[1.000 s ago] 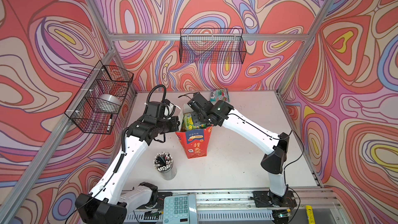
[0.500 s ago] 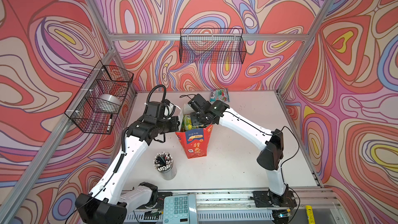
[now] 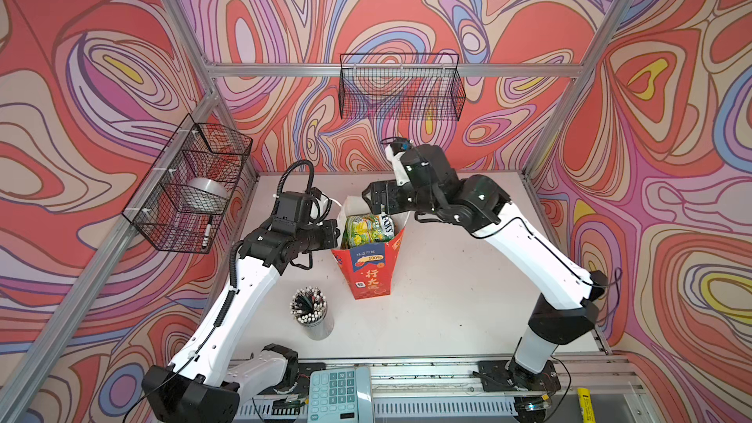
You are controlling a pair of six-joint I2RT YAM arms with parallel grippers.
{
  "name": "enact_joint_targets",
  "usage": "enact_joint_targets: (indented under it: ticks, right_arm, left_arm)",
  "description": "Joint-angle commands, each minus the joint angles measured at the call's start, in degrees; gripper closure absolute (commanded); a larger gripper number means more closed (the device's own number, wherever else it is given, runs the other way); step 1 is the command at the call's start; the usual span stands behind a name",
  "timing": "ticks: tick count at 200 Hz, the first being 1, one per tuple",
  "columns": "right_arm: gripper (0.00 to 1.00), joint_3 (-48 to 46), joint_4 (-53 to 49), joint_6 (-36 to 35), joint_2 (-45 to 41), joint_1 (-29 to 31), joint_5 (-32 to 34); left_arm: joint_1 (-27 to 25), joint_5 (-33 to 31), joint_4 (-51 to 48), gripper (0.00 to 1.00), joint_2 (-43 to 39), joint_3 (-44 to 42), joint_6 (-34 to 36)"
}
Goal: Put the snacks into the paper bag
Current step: 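Raise the right gripper out of the bag toward the teal Mint packet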
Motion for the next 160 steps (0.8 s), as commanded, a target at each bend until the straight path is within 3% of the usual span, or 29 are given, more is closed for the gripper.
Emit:
enact_joint_targets:
  ticks: [1, 47, 93, 123, 160]
  right_arm:
    - [0.02, -4.21, 0.46, -1.57, -5.04, -0.69, 7.67]
    - [0.02, -22.43, 11.77, 0.58, -22.46, -5.65, 10.60]
    - [0.02, -33.19, 14.51, 3.49, -28.39, -15.06, 12.30]
    - [0.02, -40.60, 18.68, 6.12, -27.69, -23.73, 5.24]
    - [0.01, -48.41, 27.51, 9.08, -20.48, -35.04, -7.69]
  left_arm:
    - [0.09, 0.11, 1.36, 1.00, -1.30, 0.17, 0.21]
    - [0.15, 0.06, 1.28, 1.00, -1.76, 0.18, 0.13]
    - [0.12, 0.02, 1.18, 1.00, -1.93, 0.31, 0.12]
    - [0.11, 0.09, 1.01, 1.00, -2.15, 0.35, 0.04]
    - [0.15, 0.72, 1.15, 1.00, -2.19, 0.40, 0.04]
